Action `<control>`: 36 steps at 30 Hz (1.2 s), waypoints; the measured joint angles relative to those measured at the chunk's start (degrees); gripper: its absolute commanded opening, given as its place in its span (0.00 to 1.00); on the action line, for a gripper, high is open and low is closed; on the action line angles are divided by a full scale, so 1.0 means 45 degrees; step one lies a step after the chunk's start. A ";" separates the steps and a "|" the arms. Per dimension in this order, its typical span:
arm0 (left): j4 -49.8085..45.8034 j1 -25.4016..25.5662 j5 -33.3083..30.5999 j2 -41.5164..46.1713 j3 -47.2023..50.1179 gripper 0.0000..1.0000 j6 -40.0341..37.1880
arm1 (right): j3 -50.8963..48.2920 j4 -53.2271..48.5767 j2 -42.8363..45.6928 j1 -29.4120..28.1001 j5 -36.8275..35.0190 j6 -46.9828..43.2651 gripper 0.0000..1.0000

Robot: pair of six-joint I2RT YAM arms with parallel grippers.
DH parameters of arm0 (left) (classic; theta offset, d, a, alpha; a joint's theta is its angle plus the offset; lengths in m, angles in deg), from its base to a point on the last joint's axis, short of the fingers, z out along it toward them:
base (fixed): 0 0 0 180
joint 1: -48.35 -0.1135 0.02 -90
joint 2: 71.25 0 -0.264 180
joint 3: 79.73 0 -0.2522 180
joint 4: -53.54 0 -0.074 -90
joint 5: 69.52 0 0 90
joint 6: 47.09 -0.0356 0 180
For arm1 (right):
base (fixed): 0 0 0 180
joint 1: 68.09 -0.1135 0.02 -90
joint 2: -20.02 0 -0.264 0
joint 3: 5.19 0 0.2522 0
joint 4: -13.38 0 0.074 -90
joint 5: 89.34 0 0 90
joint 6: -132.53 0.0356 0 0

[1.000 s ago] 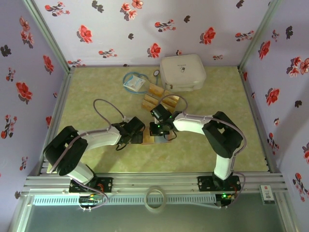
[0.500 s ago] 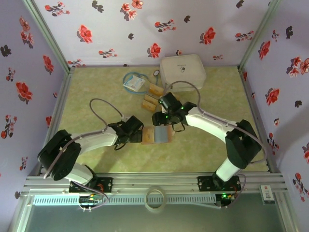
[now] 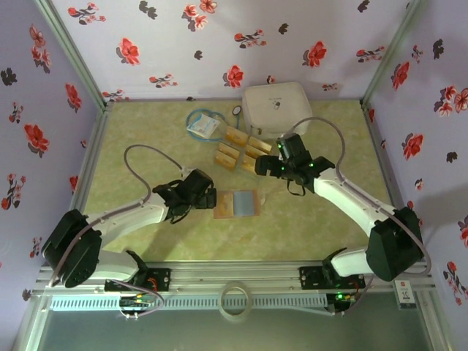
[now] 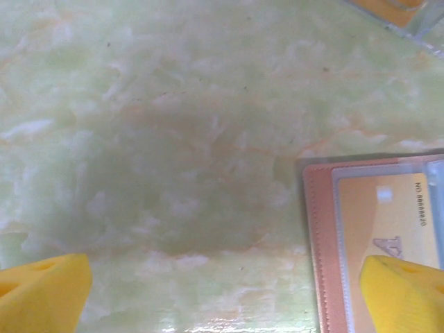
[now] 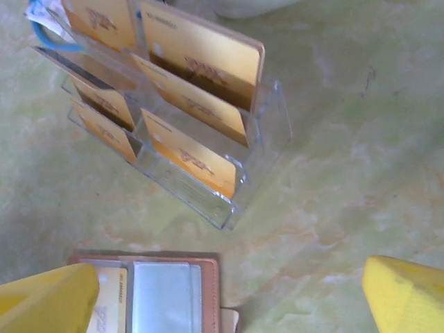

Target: Put the credit cards into the card holder

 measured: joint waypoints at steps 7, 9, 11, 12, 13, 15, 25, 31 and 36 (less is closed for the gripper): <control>-0.0092 0.0141 0.0019 -0.1443 -0.0952 1.00 0.0053 | -0.1209 0.1554 -0.0544 -0.0015 0.2623 0.0486 0.10; -0.0112 0.0223 0.0083 -0.1851 -0.1005 1.00 0.0141 | -0.1608 0.2084 -0.0772 -0.0029 0.3201 0.0695 0.00; -0.0126 0.0374 0.0170 -0.2293 -0.1141 1.00 0.0238 | -0.1987 0.2603 -0.1073 -0.0083 0.3662 0.0942 0.00; -0.0121 0.0461 0.0204 -0.2453 -0.1209 1.00 0.0287 | -0.2079 0.2759 -0.1214 -0.0102 0.3823 0.1015 0.00; -0.0107 0.0593 0.0248 -0.2633 -0.1292 1.00 0.0325 | -0.2166 0.2958 -0.1404 -0.0141 0.3973 0.1039 0.00; -0.0049 0.0865 0.0330 -0.2943 -0.1486 1.00 0.0369 | -0.2263 0.3293 -0.1749 -0.0219 0.4216 0.1137 0.00; 0.0486 0.1554 0.0568 -0.3905 -0.2195 1.00 0.0379 | -0.2268 0.4342 -0.3065 -0.0602 0.4639 0.1239 0.00; 0.0597 0.1613 0.0583 -0.4031 -0.2200 1.00 0.0418 | -0.2268 0.4595 -0.3589 -0.0709 0.4677 0.1243 0.00; 0.0704 0.1671 0.0588 -0.4114 -0.2210 1.00 0.0418 | -0.2268 0.4901 -0.3954 -0.0860 0.4731 0.1326 0.00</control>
